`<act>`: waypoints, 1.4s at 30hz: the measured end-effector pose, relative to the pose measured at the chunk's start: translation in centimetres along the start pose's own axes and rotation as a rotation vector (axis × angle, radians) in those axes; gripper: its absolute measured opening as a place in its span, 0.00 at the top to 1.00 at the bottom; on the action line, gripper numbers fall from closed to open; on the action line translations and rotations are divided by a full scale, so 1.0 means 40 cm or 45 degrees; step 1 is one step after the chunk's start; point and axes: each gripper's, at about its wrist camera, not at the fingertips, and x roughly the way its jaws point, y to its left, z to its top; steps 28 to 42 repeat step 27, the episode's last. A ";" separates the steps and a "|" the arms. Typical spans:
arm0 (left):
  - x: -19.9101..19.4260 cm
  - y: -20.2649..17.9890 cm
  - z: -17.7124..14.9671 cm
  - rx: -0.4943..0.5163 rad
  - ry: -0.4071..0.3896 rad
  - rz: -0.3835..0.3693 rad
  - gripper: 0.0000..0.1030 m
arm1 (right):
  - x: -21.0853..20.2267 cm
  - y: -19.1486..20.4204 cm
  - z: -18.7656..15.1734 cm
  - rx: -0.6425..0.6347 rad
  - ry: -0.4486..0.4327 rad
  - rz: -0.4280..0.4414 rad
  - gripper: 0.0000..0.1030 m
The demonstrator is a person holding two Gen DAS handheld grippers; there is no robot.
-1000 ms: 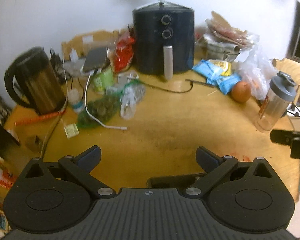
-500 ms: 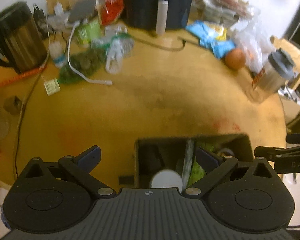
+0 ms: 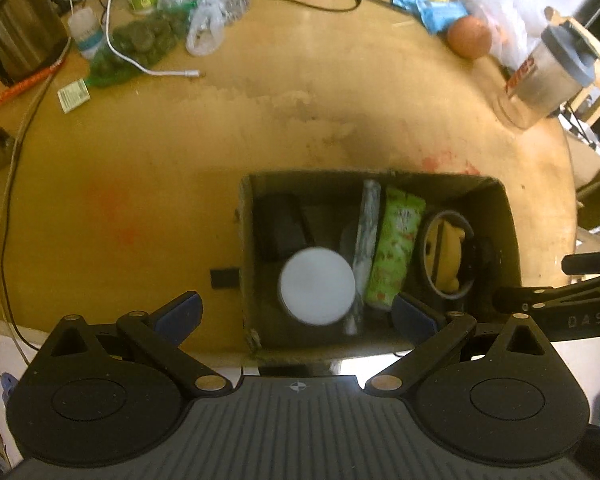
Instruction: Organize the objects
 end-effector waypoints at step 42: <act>0.016 -0.022 -0.019 0.044 0.021 -0.039 0.00 | 0.020 -0.027 -0.023 0.092 0.054 -0.011 0.00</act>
